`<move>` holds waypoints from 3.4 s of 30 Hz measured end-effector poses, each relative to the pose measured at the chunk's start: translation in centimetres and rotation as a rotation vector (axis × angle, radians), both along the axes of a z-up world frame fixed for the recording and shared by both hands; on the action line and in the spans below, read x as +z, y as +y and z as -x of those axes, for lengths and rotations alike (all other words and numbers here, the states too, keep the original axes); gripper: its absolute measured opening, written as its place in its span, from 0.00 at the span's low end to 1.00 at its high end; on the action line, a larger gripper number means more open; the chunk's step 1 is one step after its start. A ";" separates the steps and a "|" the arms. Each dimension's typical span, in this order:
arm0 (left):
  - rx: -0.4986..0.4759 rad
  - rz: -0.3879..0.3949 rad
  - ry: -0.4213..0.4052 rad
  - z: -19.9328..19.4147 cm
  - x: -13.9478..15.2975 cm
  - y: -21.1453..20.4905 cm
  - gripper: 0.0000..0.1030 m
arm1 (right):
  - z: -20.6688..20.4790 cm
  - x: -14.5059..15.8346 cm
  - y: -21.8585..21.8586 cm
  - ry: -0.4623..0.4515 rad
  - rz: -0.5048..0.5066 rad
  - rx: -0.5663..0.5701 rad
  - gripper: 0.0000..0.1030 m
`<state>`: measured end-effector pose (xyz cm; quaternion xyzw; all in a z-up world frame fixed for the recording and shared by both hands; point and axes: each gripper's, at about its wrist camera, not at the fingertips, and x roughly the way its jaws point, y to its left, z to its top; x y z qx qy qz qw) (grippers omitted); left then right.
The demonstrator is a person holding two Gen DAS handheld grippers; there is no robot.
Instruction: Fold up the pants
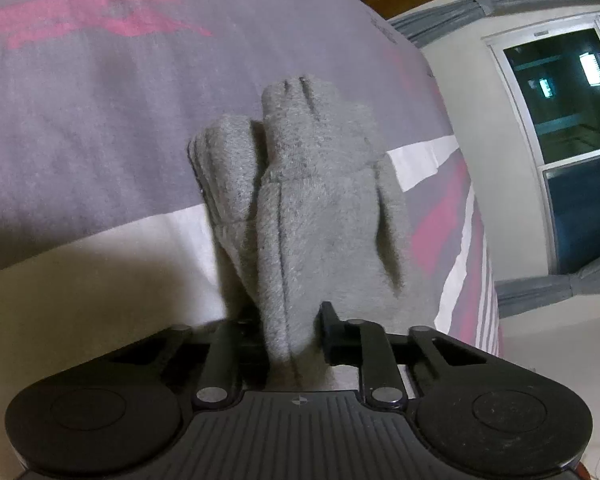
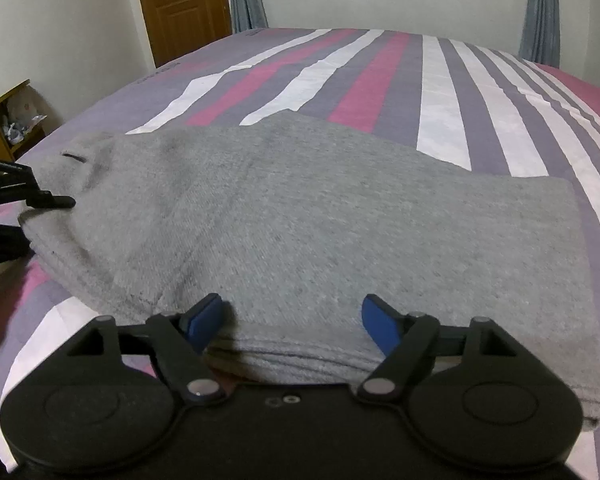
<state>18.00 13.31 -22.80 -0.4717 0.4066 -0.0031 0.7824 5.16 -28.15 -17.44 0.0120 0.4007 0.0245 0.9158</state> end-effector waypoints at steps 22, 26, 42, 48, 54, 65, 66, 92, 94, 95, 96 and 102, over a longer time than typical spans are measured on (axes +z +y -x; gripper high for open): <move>-0.936 -0.557 -0.443 7.6 10.7 -31.0 0.17 | 5.6 3.3 -10.8 -0.070 -0.210 -0.265 0.68; -0.982 -0.683 -0.455 9.6 10.4 -33.0 0.20 | 7.3 3.7 -13.4 -0.093 -0.274 -0.302 0.71; -1.083 -0.724 -0.440 11.1 12.4 -36.0 0.23 | 8.3 4.7 -15.8 -0.155 -0.339 -0.350 0.74; -1.088 -0.677 -0.443 11.8 12.7 -35.5 0.23 | 8.4 4.5 -16.2 -0.154 -0.388 -0.357 0.77; -0.945 -0.660 -0.404 10.6 13.3 -29.9 0.23 | 6.8 3.5 -15.5 -0.106 -0.474 -0.309 0.77; -0.791 -0.578 -0.273 8.7 8.5 -24.2 0.23 | 1.9 1.3 -15.2 -0.042 -0.580 -0.396 0.54; -0.791 -0.579 -0.276 8.7 8.5 -24.3 0.23 | 1.8 1.6 -15.0 -0.054 -0.563 -0.388 0.48; -0.828 -0.605 -0.327 10.2 10.2 -26.1 0.23 | 7.2 6.5 -15.4 -0.248 -0.299 -0.418 0.76; -0.813 -0.616 -0.337 10.1 10.8 -26.2 0.23 | 6.7 7.7 -14.6 -0.280 -0.252 -0.370 0.73; -0.810 -0.619 -0.330 9.9 10.9 -26.3 0.23 | 6.3 8.1 -14.0 -0.281 -0.222 -0.333 0.68; -0.809 -0.622 -0.319 9.6 10.7 -26.4 0.23 | 5.5 8.4 -13.5 -0.271 -0.192 -0.298 0.62; -0.804 -0.637 -0.246 9.3 8.2 -26.6 0.23 | 3.5 4.8 -11.2 -0.143 -0.013 -0.200 0.52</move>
